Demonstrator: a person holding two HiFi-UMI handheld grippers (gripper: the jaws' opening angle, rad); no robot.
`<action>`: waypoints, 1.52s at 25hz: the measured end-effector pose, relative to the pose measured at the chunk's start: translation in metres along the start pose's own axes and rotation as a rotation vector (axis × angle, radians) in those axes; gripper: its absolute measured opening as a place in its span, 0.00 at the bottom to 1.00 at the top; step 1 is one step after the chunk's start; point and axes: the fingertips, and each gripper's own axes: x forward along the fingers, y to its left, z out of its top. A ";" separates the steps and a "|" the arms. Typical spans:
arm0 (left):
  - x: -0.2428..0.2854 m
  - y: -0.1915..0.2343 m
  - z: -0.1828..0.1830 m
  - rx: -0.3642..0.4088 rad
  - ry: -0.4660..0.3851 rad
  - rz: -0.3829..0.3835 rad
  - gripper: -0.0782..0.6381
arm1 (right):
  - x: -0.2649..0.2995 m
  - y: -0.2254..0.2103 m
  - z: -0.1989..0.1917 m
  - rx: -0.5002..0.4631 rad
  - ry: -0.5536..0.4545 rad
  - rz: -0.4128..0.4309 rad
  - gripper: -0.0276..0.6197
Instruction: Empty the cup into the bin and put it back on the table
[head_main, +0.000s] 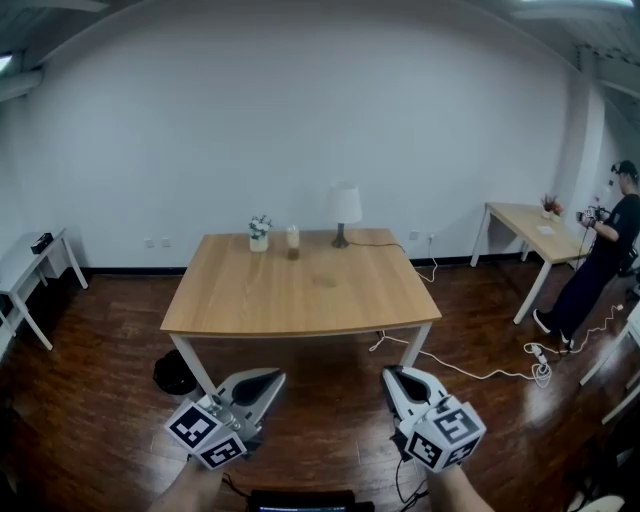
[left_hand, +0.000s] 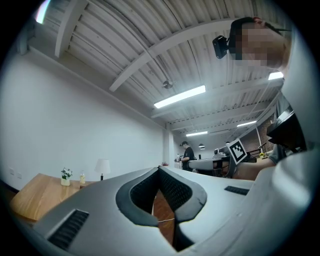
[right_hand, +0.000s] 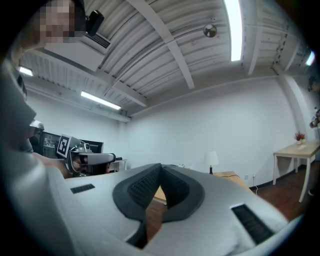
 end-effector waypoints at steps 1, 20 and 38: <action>0.004 0.001 -0.002 0.002 0.004 0.003 0.10 | 0.002 -0.006 -0.001 0.000 0.000 0.001 0.05; 0.085 0.096 -0.032 -0.016 0.032 -0.029 0.10 | 0.095 -0.082 0.002 -0.005 0.012 -0.056 0.05; 0.142 0.229 -0.044 -0.036 0.038 -0.078 0.10 | 0.228 -0.132 -0.004 0.003 0.038 -0.102 0.05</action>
